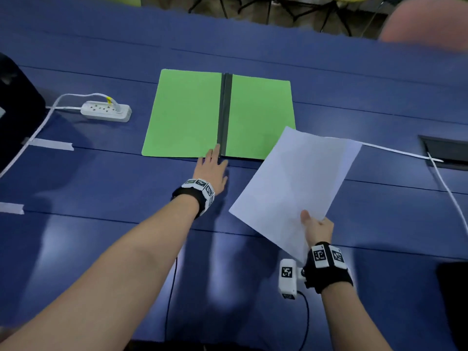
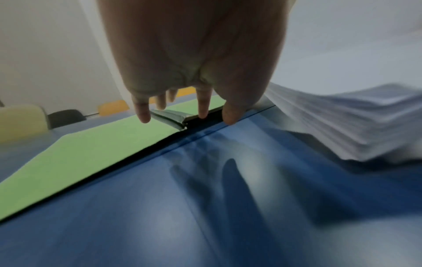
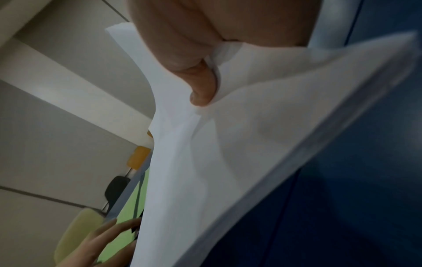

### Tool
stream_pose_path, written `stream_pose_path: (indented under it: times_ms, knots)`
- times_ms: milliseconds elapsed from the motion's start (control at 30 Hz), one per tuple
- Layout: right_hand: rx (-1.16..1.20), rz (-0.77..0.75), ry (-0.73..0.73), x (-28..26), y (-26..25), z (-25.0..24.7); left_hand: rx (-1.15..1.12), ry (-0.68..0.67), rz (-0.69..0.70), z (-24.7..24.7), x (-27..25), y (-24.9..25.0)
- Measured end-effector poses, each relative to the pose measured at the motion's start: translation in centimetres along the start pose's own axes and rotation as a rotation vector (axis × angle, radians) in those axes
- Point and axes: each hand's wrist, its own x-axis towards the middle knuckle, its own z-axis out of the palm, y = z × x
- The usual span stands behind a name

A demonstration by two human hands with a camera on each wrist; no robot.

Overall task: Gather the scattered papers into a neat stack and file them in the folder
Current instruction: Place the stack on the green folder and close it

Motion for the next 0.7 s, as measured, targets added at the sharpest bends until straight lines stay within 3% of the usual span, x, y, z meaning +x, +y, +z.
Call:
stream_pose_path:
  times_ms: [233,333,500,700]
  knots:
    - [-0.004,-0.016,-0.117,0.4,-1.8,0.0,0.052,-0.149,0.037,0.3,3.2,0.1]
    - [-0.016,-0.035,-0.154,0.8,-2.4,-0.2,0.002,-0.089,0.048,1.5,2.1,0.0]
    - [-0.025,-0.023,-0.205,0.1,-1.7,-0.5,0.021,-0.054,0.140,3.0,-3.3,-0.9]
    - [-0.040,0.003,-0.202,-1.6,0.0,-0.9,0.020,-0.052,0.280,6.0,-13.5,0.3]
